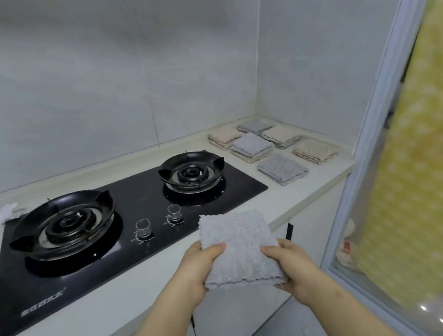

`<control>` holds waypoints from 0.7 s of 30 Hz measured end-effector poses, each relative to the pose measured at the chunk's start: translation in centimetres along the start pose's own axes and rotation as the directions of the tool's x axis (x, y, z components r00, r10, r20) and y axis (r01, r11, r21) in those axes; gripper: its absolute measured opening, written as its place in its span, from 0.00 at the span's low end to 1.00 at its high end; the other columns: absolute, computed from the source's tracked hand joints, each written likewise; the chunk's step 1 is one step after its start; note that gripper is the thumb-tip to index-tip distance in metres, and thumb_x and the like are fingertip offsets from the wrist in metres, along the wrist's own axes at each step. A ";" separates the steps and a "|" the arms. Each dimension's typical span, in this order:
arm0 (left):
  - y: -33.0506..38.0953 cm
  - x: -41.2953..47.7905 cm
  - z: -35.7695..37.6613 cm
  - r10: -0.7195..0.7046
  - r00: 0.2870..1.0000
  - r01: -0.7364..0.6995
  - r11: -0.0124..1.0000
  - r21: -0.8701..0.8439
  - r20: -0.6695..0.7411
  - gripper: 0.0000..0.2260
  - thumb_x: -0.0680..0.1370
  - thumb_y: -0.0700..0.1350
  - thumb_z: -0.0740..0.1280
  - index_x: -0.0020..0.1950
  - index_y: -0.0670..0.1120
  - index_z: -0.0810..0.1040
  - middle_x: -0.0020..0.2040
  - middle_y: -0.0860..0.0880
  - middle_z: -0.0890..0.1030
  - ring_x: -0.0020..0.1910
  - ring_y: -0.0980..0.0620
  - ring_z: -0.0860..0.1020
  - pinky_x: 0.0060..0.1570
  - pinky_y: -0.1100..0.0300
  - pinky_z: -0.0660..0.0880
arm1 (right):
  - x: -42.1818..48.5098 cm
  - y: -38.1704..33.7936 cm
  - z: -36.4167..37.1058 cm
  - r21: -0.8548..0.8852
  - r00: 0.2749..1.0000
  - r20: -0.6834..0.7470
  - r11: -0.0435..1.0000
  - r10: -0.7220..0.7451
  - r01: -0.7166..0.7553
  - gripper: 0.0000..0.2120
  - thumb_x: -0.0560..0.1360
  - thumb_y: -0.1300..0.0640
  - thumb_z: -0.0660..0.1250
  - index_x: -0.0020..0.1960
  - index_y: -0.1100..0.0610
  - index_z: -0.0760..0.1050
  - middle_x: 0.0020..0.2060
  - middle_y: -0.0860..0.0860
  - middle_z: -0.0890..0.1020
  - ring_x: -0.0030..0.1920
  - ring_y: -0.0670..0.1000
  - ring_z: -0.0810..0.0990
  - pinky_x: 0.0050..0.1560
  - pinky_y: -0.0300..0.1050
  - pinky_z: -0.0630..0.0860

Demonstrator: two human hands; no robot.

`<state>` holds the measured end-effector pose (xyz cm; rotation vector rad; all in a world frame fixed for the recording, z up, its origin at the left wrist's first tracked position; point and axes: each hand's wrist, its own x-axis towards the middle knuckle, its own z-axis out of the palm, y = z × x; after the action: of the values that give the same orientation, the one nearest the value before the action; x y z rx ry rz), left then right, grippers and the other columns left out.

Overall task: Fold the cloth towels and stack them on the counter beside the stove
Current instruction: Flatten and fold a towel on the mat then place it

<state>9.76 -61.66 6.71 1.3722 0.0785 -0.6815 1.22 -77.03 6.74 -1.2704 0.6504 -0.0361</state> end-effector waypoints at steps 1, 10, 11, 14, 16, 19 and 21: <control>0.5 1.8 1.1 0.006 1.000 -0.006 1.000 -0.002 0.008 0.13 0.76 0.40 0.68 0.60 0.43 0.75 0.52 0.43 0.83 0.50 0.42 0.82 0.52 0.45 0.78 | 1.7 -0.8 -0.8 0.001 1.000 -0.012 1.000 -0.007 0.007 0.09 0.76 0.59 0.65 0.56 0.56 0.74 0.50 0.54 0.82 0.47 0.54 0.80 0.46 0.48 0.77; 7.8 19.5 9.7 0.072 0.996 -0.070 0.997 -0.039 0.060 0.13 0.77 0.38 0.66 0.61 0.39 0.74 0.51 0.41 0.81 0.45 0.45 0.81 0.37 0.56 0.77 | 18.3 -11.1 -5.5 -0.005 0.993 -0.104 0.999 -0.052 0.052 0.11 0.76 0.61 0.66 0.58 0.58 0.74 0.50 0.55 0.82 0.46 0.54 0.82 0.36 0.43 0.79; 8.8 21.2 10.5 0.078 0.995 -0.076 0.997 -0.034 0.064 0.13 0.76 0.38 0.66 0.60 0.39 0.74 0.50 0.41 0.81 0.45 0.45 0.80 0.37 0.56 0.77 | 19.9 -12.3 -6.0 -0.003 0.993 -0.101 0.998 -0.060 0.060 0.11 0.76 0.61 0.66 0.58 0.58 0.73 0.50 0.55 0.82 0.44 0.53 0.82 0.32 0.41 0.77; 11.0 26.1 13.1 0.083 0.995 -0.083 0.997 0.008 0.054 0.13 0.76 0.39 0.67 0.61 0.39 0.75 0.52 0.41 0.81 0.46 0.44 0.81 0.39 0.55 0.77 | 24.5 -15.3 -7.8 -0.014 0.991 -0.103 0.997 -0.083 0.082 0.12 0.76 0.61 0.65 0.59 0.57 0.73 0.50 0.54 0.82 0.43 0.52 0.82 0.29 0.38 0.75; 11.7 28.5 14.5 0.055 0.997 -0.056 0.998 0.020 0.045 0.14 0.76 0.41 0.68 0.61 0.39 0.75 0.52 0.40 0.82 0.47 0.42 0.81 0.45 0.51 0.79 | 26.8 -16.6 -8.8 -0.024 0.990 -0.113 0.997 -0.082 0.080 0.11 0.76 0.61 0.65 0.59 0.57 0.73 0.49 0.54 0.82 0.42 0.52 0.81 0.29 0.38 0.74; 12.6 32.4 17.3 0.015 1.000 -0.015 0.999 0.046 0.019 0.18 0.74 0.45 0.69 0.61 0.41 0.74 0.51 0.42 0.83 0.48 0.41 0.82 0.52 0.45 0.78 | 31.1 -18.5 -11.3 -0.044 0.987 -0.140 0.996 -0.083 0.078 0.11 0.76 0.60 0.65 0.58 0.58 0.74 0.50 0.57 0.82 0.43 0.55 0.81 0.34 0.43 0.77; 13.0 35.1 19.5 0.007 1.000 -0.008 0.999 0.033 0.014 0.19 0.73 0.45 0.70 0.62 0.41 0.75 0.50 0.42 0.83 0.49 0.41 0.82 0.52 0.46 0.79 | 33.8 -19.8 -13.4 -0.086 0.984 -0.150 0.992 -0.099 0.087 0.10 0.76 0.60 0.65 0.57 0.58 0.75 0.49 0.57 0.82 0.45 0.57 0.82 0.43 0.51 0.80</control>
<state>37.94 -93.08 7.25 1.3991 0.0514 -0.6883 29.08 -107.63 7.85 -1.3836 0.7302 -0.1887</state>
